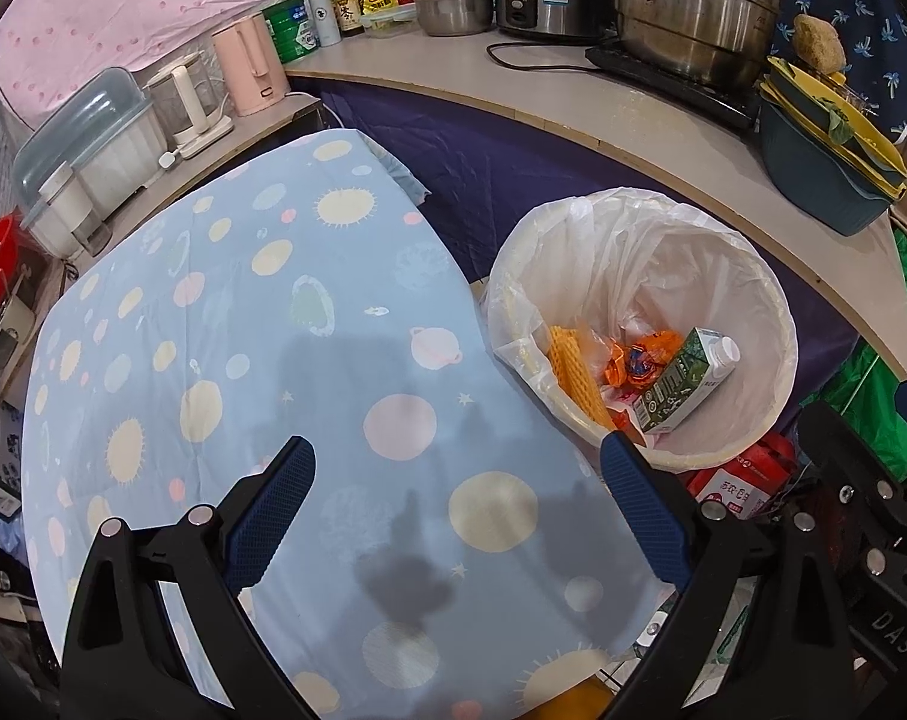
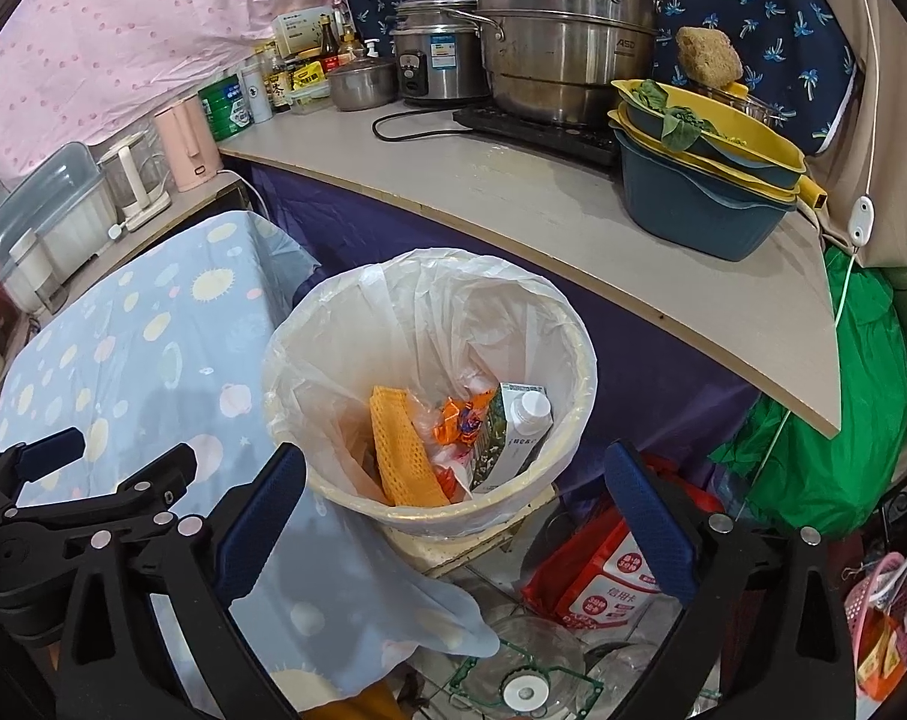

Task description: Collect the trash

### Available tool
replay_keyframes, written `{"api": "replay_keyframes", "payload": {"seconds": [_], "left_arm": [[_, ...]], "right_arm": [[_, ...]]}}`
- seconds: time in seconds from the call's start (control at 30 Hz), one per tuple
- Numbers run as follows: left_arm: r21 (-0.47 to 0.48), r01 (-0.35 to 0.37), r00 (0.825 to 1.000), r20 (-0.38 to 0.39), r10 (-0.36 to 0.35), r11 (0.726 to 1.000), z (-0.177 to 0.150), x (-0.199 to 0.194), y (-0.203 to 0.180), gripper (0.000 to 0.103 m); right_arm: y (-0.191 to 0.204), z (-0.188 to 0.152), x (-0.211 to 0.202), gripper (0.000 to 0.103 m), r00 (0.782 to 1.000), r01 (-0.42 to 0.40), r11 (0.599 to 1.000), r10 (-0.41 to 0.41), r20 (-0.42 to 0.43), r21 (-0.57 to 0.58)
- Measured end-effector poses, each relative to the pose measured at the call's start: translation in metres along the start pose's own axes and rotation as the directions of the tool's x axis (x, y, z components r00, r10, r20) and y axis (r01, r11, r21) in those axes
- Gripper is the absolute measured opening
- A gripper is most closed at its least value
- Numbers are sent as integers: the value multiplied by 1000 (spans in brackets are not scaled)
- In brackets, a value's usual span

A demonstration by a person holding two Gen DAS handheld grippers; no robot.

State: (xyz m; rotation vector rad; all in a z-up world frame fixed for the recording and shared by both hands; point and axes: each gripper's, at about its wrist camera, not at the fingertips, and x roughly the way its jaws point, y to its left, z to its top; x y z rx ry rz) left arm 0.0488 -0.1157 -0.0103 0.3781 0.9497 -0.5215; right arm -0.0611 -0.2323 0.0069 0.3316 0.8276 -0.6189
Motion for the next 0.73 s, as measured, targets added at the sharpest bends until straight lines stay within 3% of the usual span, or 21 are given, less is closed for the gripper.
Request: {"api": "replay_keyframes", "payload": {"seconds": [0.73], "left_arm": [[0, 3, 1000, -6, -3, 1000, -3, 2, 0, 92]], "right_arm": [[-1, -2, 1, 96, 1000, -1, 1000, 1, -4, 6]]}}
